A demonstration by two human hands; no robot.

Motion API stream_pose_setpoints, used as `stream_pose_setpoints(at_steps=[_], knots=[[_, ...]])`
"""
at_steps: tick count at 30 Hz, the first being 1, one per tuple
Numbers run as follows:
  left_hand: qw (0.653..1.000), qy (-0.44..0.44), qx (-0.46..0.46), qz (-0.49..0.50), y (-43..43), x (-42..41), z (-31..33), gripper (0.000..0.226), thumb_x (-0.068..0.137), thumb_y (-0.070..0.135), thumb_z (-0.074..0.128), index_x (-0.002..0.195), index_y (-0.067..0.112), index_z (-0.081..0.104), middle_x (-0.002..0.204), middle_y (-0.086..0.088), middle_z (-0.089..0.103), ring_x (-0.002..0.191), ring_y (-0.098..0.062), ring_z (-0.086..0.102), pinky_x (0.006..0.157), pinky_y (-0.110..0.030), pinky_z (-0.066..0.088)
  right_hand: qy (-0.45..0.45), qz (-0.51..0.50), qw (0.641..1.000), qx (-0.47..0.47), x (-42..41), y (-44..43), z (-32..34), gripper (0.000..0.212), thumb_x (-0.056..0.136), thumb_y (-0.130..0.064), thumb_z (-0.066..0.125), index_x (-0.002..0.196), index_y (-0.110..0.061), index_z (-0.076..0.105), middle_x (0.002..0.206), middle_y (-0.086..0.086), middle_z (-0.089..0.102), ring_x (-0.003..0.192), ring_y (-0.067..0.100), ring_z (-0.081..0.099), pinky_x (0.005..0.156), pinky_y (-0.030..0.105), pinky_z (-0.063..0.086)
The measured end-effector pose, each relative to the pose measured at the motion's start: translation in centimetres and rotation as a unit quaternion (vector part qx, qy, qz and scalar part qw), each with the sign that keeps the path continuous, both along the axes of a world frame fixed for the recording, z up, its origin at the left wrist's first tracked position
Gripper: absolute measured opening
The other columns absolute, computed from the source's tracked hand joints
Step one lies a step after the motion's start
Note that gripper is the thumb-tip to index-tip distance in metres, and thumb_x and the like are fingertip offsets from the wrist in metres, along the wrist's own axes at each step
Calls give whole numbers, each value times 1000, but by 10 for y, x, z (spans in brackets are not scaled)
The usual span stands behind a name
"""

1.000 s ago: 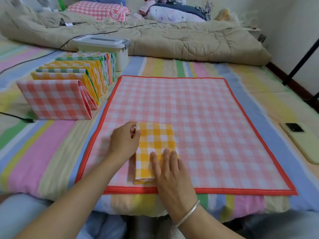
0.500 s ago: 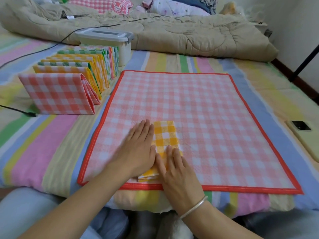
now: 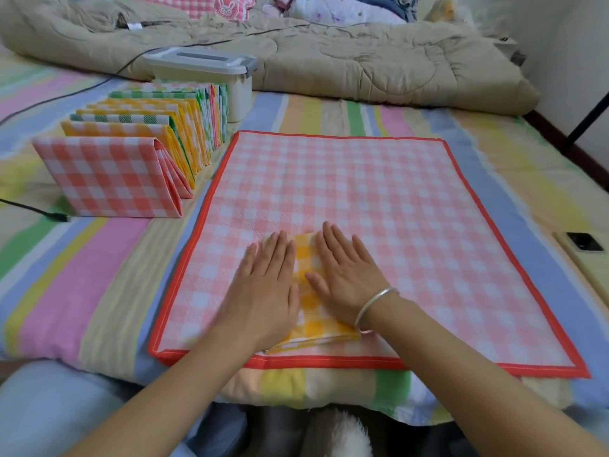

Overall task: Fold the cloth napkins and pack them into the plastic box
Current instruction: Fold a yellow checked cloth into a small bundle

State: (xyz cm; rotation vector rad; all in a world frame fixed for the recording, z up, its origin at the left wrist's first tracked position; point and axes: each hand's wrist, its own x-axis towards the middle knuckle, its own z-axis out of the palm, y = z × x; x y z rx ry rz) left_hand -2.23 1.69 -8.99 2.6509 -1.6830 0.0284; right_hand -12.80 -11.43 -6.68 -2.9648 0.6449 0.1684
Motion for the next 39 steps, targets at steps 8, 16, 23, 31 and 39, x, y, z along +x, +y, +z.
stream_pose_setpoints(at_steps=[8, 16, 23, 31, 39], knots=[[999, -26, 20, 12, -4, -1, -1, 78, 82, 43, -21, 151, 9, -19, 164, -11, -18, 151, -27, -21, 123, -51, -4, -15, -112, 994, -10, -2, 6, -2, 81, 86, -62, -3, 156, -21, 1, 163, 11, -9, 150, 27, -9, 120, 44, 0], [995, -29, 40, 88, -5, -9, 5, 76, 89, 42, -10, 156, 7, -11, 166, -12, -11, 153, -27, -14, 120, -59, -4, -171, -294, 901, 270, -55, 27, 23, 25, 98, -40, 48, 111, -21, 56, 77, -8, 66, 54, 12, 64, 51, 24, 42], [969, 51, -12, 242, -31, -31, 5, 80, 86, 41, -3, 157, 2, -2, 165, -18, -2, 153, -34, -6, 119, -60, -11, -351, -322, 808, 347, -44, 53, 14, 12, 92, -26, 62, 99, -21, 54, 83, -6, 65, 79, 21, 67, 72, 33, 52], [963, 151, -77, 212, -25, -25, 31, 71, 102, 46, 30, 158, 7, 10, 165, -14, 13, 151, -30, 9, 123, -45, 5, -452, -316, 753, 358, -23, 56, 24, 16, 100, -11, 43, 111, -20, 35, 86, -17, 50, 75, 1, 53, 69, 25, 37], [817, 361, -352, 280, 13, 59, 50, 63, 91, 30, 55, 150, 22, 35, 141, -9, 54, 126, -32, 54, 104, -48, 45, -413, -126, 834, 344, 33, 45, 50, 20, 100, -6, 40, 114, -19, 44, 84, -12, 56, 69, 3, 53, 70, 32, 50]])
